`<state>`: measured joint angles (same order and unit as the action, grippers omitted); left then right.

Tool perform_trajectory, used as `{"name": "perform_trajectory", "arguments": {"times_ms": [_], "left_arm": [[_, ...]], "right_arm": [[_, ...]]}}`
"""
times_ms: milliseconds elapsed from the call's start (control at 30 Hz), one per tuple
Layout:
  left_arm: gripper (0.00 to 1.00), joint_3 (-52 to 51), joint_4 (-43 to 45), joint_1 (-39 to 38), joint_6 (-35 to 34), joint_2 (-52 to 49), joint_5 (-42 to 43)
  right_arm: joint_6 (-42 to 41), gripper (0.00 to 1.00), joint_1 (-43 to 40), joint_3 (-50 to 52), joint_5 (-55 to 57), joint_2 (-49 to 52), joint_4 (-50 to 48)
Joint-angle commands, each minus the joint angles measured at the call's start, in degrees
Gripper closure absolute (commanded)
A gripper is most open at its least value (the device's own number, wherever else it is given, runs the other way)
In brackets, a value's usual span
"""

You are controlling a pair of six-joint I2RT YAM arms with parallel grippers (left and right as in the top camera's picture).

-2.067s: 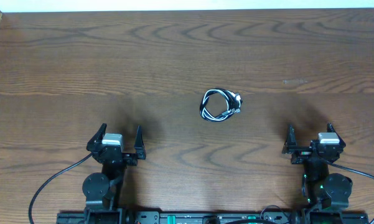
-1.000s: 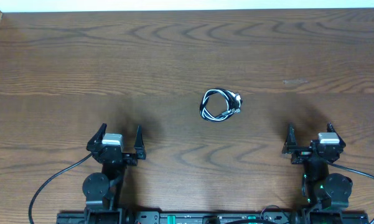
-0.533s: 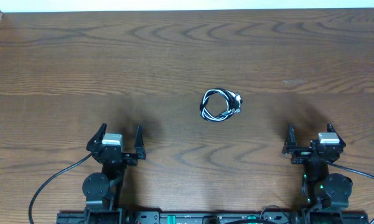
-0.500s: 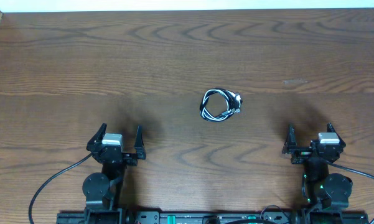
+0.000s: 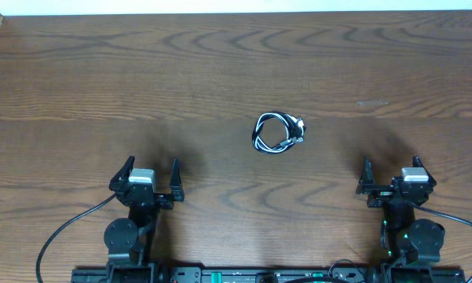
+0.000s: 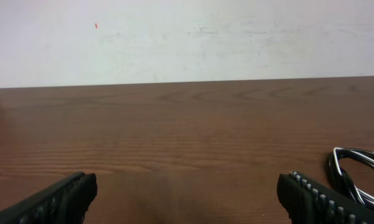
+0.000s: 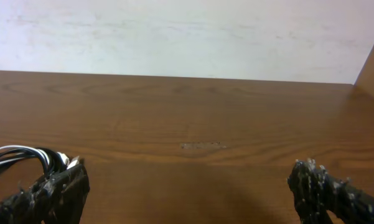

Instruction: Untangle cables

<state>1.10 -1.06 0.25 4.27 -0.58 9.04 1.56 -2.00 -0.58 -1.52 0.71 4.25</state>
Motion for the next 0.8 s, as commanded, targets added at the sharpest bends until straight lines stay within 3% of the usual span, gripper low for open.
{"name": "perform_trajectory", "arguments": {"times_ms": [0,500,767], "left_arm": [[0.02,-0.87,-2.12,-0.17,-0.5,0.35,0.55],[0.02,-0.85,-2.08,-0.17,-0.57,0.35,0.81],[0.02,2.84,-2.49,-0.17,-7.1,0.35,0.74]], "right_arm": [[0.68,0.01,0.55,0.26,-0.13,-0.22,-0.02],[0.68,0.01,0.55,0.26,-0.13,-0.22,-0.07],[0.66,0.01,0.55,0.26,-0.13,-0.22,-0.04]]}}
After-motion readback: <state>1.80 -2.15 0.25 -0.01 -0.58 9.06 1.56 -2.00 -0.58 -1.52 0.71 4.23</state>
